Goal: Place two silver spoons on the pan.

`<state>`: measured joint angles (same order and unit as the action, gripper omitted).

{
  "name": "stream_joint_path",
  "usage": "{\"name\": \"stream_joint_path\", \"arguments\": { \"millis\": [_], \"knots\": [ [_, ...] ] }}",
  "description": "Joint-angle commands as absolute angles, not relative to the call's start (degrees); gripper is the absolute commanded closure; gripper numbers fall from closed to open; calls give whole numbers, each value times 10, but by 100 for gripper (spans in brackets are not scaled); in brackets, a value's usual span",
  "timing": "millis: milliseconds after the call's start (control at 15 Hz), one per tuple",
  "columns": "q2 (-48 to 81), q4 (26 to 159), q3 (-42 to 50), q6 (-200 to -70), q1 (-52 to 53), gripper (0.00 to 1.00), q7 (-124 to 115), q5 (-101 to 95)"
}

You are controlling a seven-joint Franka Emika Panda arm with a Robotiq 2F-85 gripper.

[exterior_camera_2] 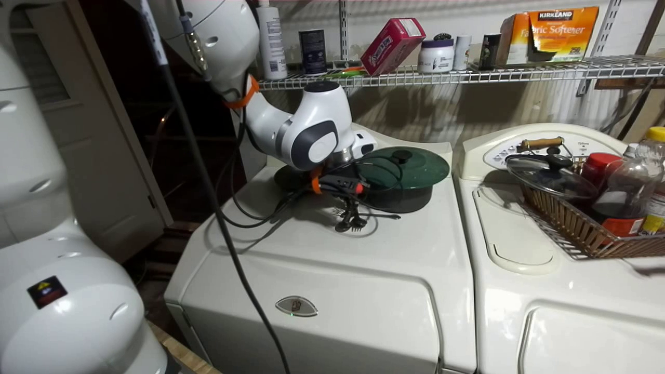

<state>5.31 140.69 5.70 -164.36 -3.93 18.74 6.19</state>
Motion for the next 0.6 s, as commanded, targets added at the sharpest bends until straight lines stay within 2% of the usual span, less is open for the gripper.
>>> {"name": "stream_joint_path", "arguments": {
  "millis": [0,200,400,533],
  "knots": [
    [71,1397,46,-1661,-50,61,180,54],
    [74,1398,40,-1669,-51,53,184,60],
    [77,1397,50,-1677,-40,56,186,60],
    [80,1398,42,-1678,-50,62,174,44]
  ]
}}
